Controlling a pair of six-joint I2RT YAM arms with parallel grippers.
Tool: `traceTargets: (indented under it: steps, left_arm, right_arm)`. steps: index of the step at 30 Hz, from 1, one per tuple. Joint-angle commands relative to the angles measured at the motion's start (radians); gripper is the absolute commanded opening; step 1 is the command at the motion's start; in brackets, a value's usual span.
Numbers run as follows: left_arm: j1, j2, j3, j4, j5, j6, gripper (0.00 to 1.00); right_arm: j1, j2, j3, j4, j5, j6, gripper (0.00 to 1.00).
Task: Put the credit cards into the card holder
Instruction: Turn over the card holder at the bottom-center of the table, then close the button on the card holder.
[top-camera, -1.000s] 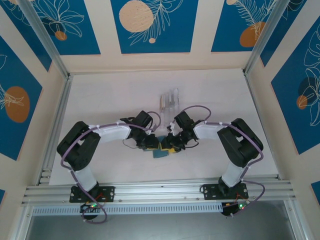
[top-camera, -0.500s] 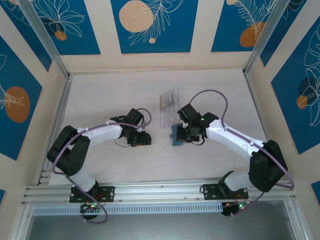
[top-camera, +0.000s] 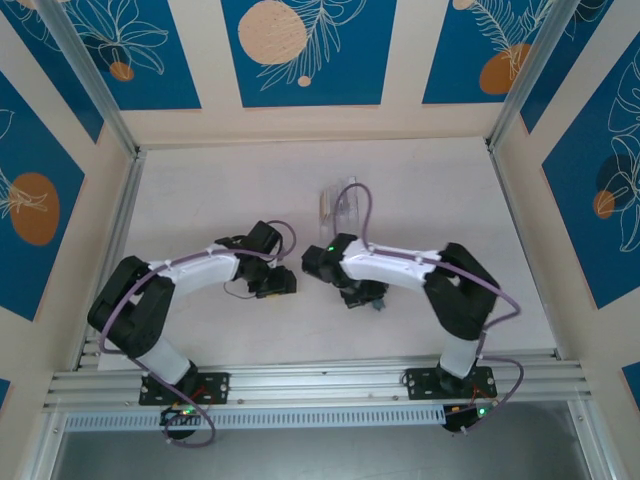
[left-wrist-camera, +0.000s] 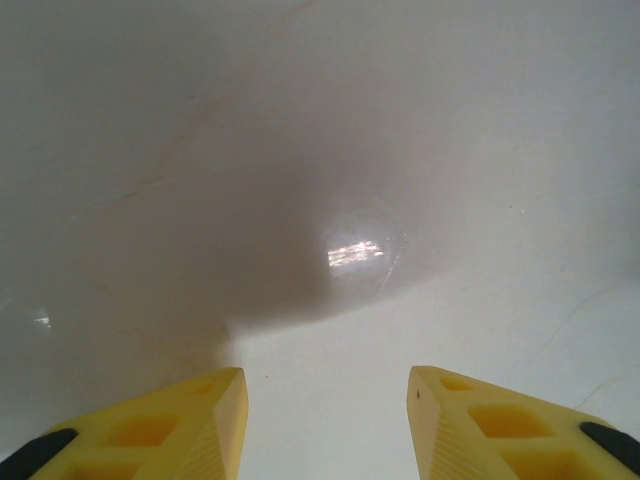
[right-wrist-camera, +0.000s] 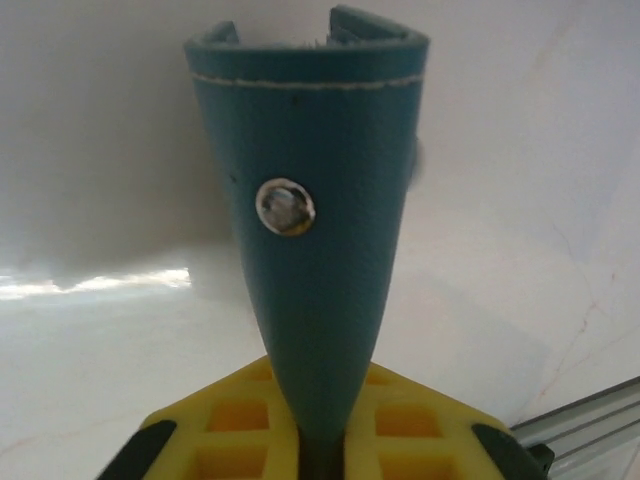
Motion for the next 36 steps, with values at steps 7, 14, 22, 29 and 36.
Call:
traceTargets:
  steps: [7,14,22,29,36]
  left_arm:
    - [0.106,-0.083,-0.097,0.023,0.060,-0.046,0.48]
    - [0.033,-0.044,0.010,-0.018,0.084,0.076,0.53]
    - [-0.163,0.107,0.217,-0.032,0.064,0.117,0.61]
    - [-0.247,0.246,0.341,-0.075,0.020,0.143,0.61]
    - [-0.272,0.316,0.388,-0.089,0.002,0.158,0.61]
  right_arm:
    - [0.016,0.031,0.118,0.220,-0.258,-0.147,0.49]
    - [-0.136,-0.189,-0.012,0.258,-0.350,-0.215,0.45]
    - [-0.248,-0.223,-0.107,0.213,-0.286,-0.245,0.39]
    - [-0.279,-0.190,-0.141,0.225,-0.275,-0.243,0.31]
    - [-0.300,-0.167,-0.153,0.247,-0.279,-0.256,0.24]
